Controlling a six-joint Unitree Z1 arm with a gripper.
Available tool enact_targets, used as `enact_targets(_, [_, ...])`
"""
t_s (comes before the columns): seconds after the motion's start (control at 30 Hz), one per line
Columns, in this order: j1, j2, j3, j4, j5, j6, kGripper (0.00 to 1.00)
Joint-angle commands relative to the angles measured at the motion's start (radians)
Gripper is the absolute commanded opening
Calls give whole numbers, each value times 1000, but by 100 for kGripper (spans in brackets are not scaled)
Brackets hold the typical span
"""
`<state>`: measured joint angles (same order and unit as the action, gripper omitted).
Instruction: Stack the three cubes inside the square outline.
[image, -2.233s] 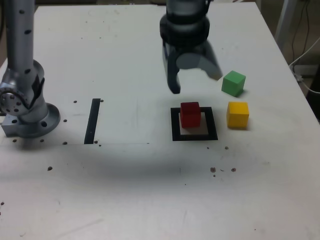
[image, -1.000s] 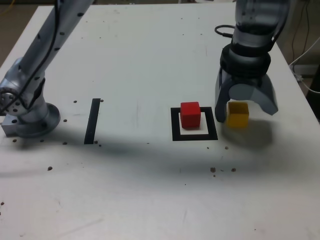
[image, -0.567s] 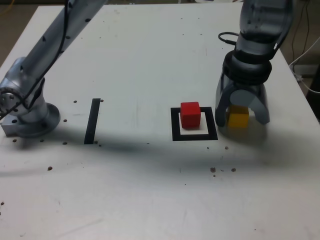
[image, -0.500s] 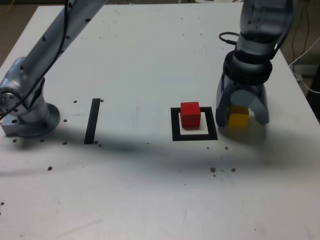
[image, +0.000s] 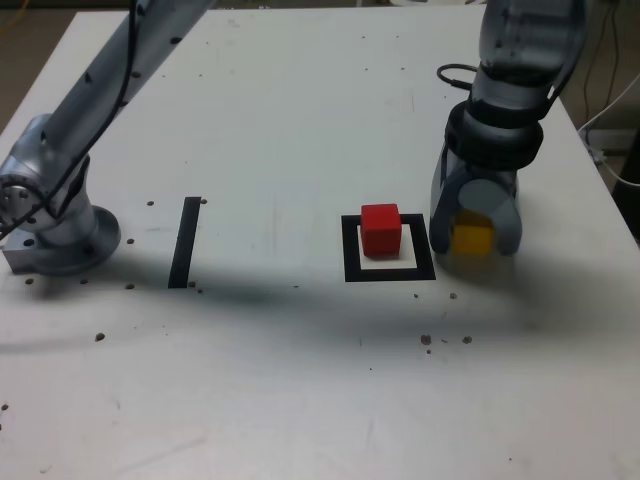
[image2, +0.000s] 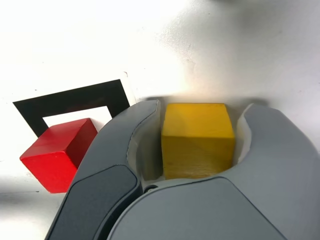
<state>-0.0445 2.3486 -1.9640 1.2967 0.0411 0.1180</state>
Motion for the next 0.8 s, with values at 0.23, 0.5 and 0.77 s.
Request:
enact_targets(0.23, [-1,-105,31,60,21,-16,28])
enact_targets(0.5, [-5,-293,167,98,53,-81,28])
enact_targets(0.77, [-5,-377,293,84,31,-125,28])
